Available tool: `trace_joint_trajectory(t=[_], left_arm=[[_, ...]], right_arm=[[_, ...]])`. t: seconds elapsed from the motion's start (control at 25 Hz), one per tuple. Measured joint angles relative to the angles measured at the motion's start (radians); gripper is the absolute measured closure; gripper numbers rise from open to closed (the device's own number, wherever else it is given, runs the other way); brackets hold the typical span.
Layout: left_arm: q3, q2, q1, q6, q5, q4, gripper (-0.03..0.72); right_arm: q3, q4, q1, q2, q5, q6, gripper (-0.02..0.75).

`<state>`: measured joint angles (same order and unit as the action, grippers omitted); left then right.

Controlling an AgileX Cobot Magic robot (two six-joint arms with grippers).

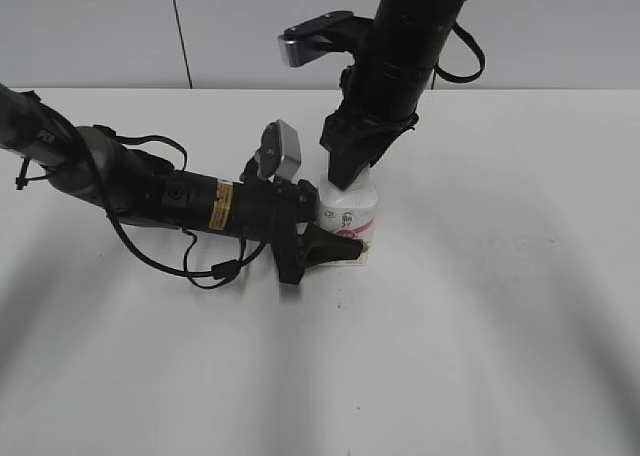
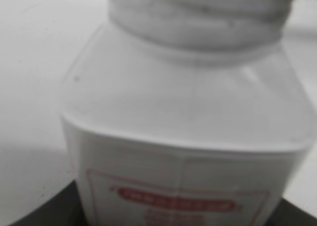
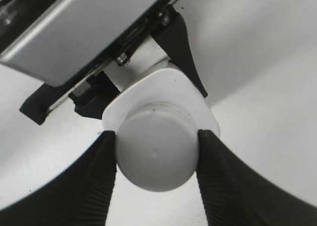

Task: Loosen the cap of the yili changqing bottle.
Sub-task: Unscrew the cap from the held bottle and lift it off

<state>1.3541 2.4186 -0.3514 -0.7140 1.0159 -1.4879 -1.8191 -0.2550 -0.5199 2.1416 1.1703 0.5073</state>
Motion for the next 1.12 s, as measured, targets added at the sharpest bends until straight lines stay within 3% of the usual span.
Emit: trace_joint_trajectory(t=[0.72,1.12], left_arm=[[0.0,0.0,0.0,0.015,0.002,-0.012,0.299],[0.0,0.0,0.0,0.015,0.006,-0.017,0.299]], right_arm=[[-0.003,0.0,0.001,0.0,0.013,0.697,0.342],[-0.003,-0.012,0.001,0.0,0.014,0.746,0.342]])
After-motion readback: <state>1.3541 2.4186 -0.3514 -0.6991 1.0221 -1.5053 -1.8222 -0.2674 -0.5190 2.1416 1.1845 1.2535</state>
